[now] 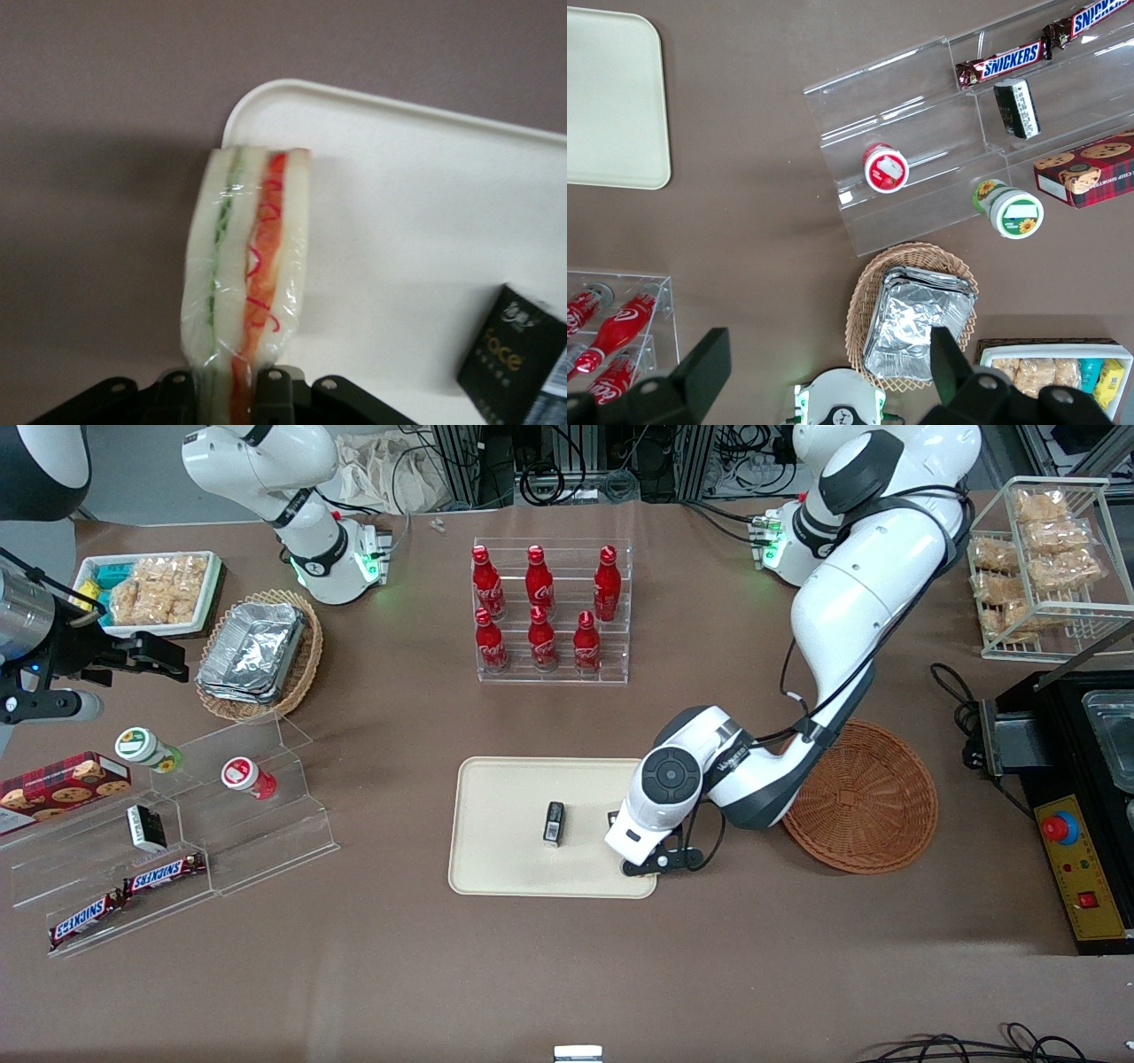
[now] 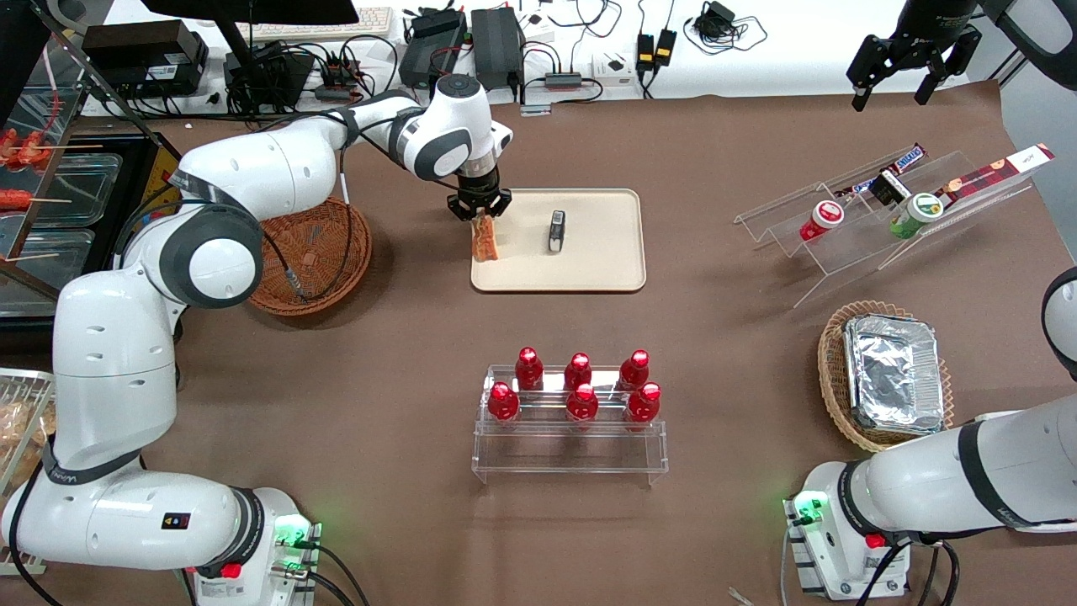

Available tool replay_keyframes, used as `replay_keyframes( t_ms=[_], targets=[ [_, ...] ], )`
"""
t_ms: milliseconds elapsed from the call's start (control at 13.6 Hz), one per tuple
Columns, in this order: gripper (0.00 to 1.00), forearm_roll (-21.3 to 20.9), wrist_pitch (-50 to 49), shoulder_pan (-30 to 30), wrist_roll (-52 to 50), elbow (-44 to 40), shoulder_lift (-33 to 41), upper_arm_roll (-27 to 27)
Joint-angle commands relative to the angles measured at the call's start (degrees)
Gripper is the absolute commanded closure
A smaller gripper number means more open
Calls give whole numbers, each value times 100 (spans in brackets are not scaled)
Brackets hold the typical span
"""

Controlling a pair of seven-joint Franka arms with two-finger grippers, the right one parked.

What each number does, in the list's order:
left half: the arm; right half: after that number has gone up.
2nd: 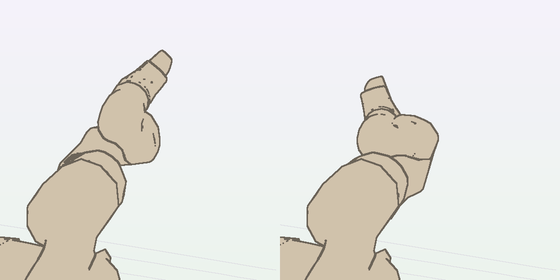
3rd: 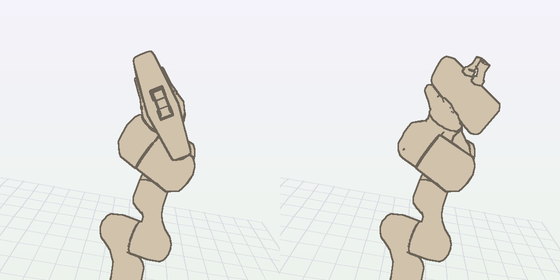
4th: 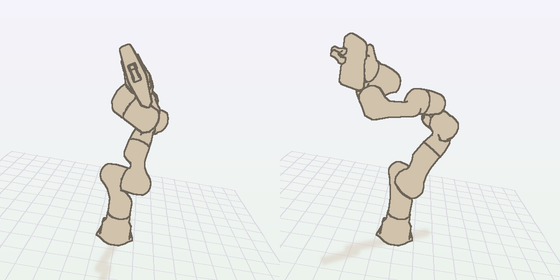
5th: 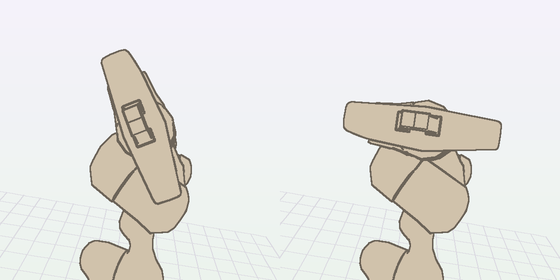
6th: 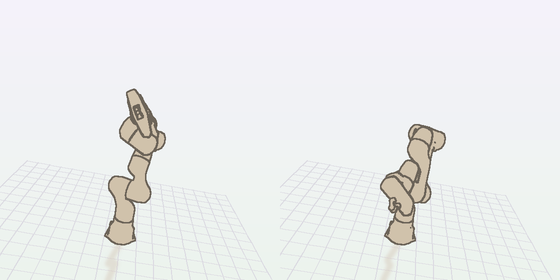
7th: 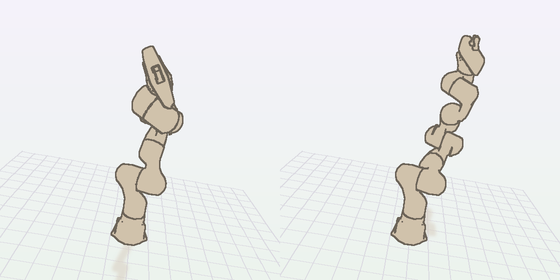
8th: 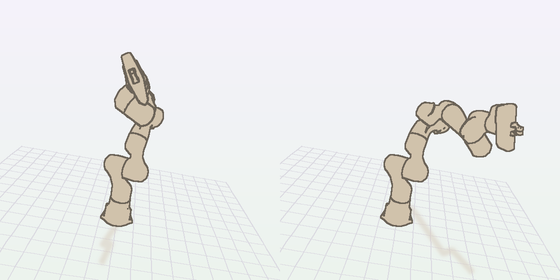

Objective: Place sandwich from basket to tray

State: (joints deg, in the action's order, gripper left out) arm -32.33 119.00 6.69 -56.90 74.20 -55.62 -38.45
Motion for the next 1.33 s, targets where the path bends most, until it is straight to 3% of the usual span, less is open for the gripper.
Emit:
replay_keyframes(
  t_ms=[0,295,369,516,590,959,1254],
  targets=[
    [100,-142,184,25,-260,-99,-80,-40],
    [98,-142,342,61,-296,-134,-142,-58],
    [81,-142,404,61,-296,-134,-159,-58],
    [18,-142,413,61,-278,-125,-186,-58],
    [0,-151,413,61,-278,-117,-186,-58],
    [0,-124,378,0,-296,-125,-98,-66],
    [0,709,203,-45,-287,-134,770,47]
  ],
)
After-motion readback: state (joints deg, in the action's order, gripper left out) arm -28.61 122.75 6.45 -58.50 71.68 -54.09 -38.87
